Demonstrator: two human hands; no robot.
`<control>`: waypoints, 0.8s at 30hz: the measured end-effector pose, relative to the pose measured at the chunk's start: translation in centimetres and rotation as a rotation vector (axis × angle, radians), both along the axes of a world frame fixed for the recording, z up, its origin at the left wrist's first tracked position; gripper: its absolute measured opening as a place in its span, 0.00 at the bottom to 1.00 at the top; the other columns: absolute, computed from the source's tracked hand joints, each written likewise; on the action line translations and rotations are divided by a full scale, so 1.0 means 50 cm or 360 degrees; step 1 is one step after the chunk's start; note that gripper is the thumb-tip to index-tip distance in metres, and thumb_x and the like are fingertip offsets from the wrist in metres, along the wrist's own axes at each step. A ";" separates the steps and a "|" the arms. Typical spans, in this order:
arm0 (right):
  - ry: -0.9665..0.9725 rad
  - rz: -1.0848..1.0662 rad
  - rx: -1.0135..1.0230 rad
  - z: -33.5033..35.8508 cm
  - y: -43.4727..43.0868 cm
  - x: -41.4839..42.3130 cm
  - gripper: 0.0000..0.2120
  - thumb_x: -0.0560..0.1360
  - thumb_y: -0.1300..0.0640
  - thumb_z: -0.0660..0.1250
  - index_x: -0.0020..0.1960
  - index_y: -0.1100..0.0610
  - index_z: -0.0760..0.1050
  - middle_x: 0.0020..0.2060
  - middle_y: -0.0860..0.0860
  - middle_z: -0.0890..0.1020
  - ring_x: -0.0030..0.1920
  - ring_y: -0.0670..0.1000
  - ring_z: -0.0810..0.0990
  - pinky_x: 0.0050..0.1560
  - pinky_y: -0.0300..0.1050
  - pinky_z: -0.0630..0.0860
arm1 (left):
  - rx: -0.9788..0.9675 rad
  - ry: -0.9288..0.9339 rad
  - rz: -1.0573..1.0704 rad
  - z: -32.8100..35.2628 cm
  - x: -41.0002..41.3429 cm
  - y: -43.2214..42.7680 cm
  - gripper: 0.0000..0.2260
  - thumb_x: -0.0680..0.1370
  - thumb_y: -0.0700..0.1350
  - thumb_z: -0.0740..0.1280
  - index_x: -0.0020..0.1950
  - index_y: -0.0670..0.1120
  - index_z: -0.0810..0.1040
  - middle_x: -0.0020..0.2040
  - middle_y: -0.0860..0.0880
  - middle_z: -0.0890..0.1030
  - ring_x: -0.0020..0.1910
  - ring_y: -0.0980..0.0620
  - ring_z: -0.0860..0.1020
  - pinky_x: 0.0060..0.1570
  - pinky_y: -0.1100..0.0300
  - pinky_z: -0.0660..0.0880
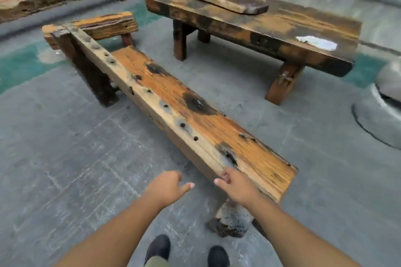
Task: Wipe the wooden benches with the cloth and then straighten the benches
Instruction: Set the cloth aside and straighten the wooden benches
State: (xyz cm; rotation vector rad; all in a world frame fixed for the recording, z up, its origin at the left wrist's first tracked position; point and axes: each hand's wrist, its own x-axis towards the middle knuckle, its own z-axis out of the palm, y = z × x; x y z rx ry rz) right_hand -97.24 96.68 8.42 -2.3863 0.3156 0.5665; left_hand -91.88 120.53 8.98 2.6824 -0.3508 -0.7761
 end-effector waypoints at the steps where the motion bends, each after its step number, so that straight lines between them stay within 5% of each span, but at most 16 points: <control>1: -0.0040 -0.0133 -0.0084 0.002 -0.018 -0.006 0.16 0.78 0.42 0.63 0.59 0.51 0.72 0.47 0.46 0.80 0.44 0.46 0.78 0.42 0.46 0.75 | -0.0020 -0.0041 -0.0137 -0.003 0.035 -0.022 0.26 0.76 0.66 0.63 0.62 0.47 0.76 0.54 0.48 0.82 0.52 0.49 0.79 0.48 0.54 0.77; 4: -0.0109 -0.0458 -0.0381 0.006 -0.054 -0.048 0.08 0.77 0.46 0.63 0.51 0.50 0.70 0.42 0.46 0.77 0.42 0.49 0.76 0.45 0.51 0.77 | -0.0092 -0.0117 -0.0497 -0.002 0.104 -0.075 0.24 0.76 0.65 0.63 0.62 0.48 0.76 0.55 0.49 0.81 0.53 0.49 0.79 0.51 0.52 0.78; 10: 0.0235 -0.0810 -0.0560 -0.040 -0.056 -0.159 0.30 0.79 0.36 0.58 0.72 0.55 0.63 0.68 0.57 0.69 0.67 0.60 0.69 0.66 0.55 0.70 | -0.0104 -0.0256 -0.1125 -0.021 0.177 -0.151 0.26 0.76 0.62 0.66 0.67 0.48 0.71 0.62 0.47 0.73 0.60 0.45 0.74 0.58 0.50 0.75; 14: 0.0247 -0.0869 -0.0719 -0.087 -0.043 -0.194 0.34 0.79 0.33 0.50 0.79 0.51 0.55 0.75 0.55 0.64 0.75 0.58 0.61 0.73 0.58 0.60 | 0.0013 -0.0339 -0.1361 -0.066 0.195 -0.170 0.35 0.73 0.65 0.67 0.74 0.52 0.59 0.73 0.45 0.63 0.71 0.43 0.64 0.67 0.44 0.66; 19: 0.0224 -0.0884 -0.0979 -0.159 -0.069 -0.199 0.33 0.79 0.33 0.42 0.79 0.48 0.54 0.74 0.52 0.66 0.76 0.55 0.59 0.75 0.62 0.51 | 0.0045 -0.0413 -0.1503 -0.139 0.206 -0.216 0.44 0.72 0.73 0.59 0.79 0.54 0.44 0.80 0.47 0.51 0.79 0.43 0.47 0.73 0.33 0.46; 24: 0.0005 -0.0975 -0.1141 -0.195 -0.072 -0.200 0.31 0.79 0.35 0.44 0.72 0.51 0.67 0.61 0.54 0.75 0.65 0.59 0.70 0.75 0.65 0.53 | 0.0054 -0.0661 -0.1472 -0.164 0.147 -0.277 0.40 0.73 0.75 0.45 0.77 0.51 0.56 0.72 0.45 0.66 0.73 0.37 0.59 0.69 0.26 0.44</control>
